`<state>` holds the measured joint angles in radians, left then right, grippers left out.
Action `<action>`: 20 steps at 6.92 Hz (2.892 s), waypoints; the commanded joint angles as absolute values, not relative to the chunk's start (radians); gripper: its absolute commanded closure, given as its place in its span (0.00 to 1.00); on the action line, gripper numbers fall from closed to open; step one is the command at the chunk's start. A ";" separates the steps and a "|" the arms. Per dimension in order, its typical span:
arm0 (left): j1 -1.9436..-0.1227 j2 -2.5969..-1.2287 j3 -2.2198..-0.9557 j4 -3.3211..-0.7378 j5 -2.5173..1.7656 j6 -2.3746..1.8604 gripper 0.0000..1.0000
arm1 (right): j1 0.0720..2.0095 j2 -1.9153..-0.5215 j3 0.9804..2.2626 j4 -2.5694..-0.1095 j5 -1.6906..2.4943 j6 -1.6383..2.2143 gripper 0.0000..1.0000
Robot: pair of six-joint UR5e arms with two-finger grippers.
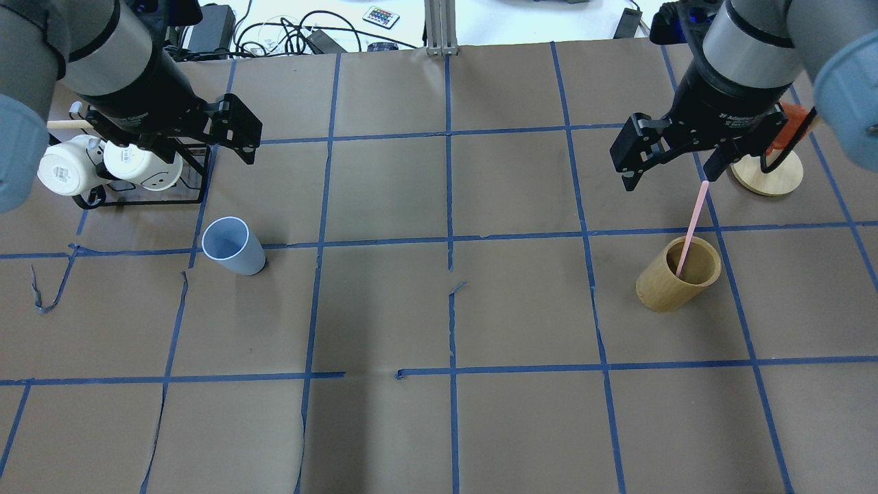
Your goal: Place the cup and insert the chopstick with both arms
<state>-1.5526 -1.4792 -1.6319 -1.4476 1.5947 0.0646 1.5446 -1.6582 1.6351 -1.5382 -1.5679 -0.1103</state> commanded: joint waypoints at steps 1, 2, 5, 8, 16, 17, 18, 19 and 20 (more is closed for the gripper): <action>-1.548 -1.497 -1.632 -1.454 1.577 0.077 0.00 | 1.545 -1.657 1.637 -1.539 -1.568 -0.112 0.00; -1.548 -1.497 -1.631 -1.457 1.578 0.077 0.00 | 1.545 -1.654 1.637 -1.539 -1.565 -0.109 0.00; -1.548 -1.494 -1.617 -1.532 1.585 0.055 0.01 | 1.545 -1.654 1.637 -1.539 -1.566 -0.106 0.00; -1.548 -1.511 -1.586 -1.549 1.583 0.018 0.00 | 1.545 -1.654 1.637 -1.539 -1.566 -0.109 0.00; -1.545 -1.528 -1.585 -1.539 1.589 0.029 0.01 | 1.545 -1.654 1.637 -1.539 -1.568 -0.110 0.00; -1.519 -1.532 -1.603 -1.529 1.592 0.040 0.04 | 1.545 -1.652 1.637 -1.539 -1.571 -0.113 0.00; -1.380 -1.558 -1.647 -1.514 1.579 0.126 0.07 | 1.545 -1.652 1.637 -1.540 -1.568 -0.115 0.00; -1.297 -1.593 -1.725 -1.399 1.575 0.142 0.05 | 1.543 -1.651 1.637 -1.543 -1.578 -0.109 0.00; -1.286 -1.615 -1.803 -1.253 1.583 0.153 0.03 | 1.530 -1.646 1.638 -1.551 -1.594 -0.112 0.00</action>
<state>-1.3341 -1.5857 -1.7171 -1.3970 1.5798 0.1315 1.5406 -1.6499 1.6371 -1.5439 -1.5789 -0.1114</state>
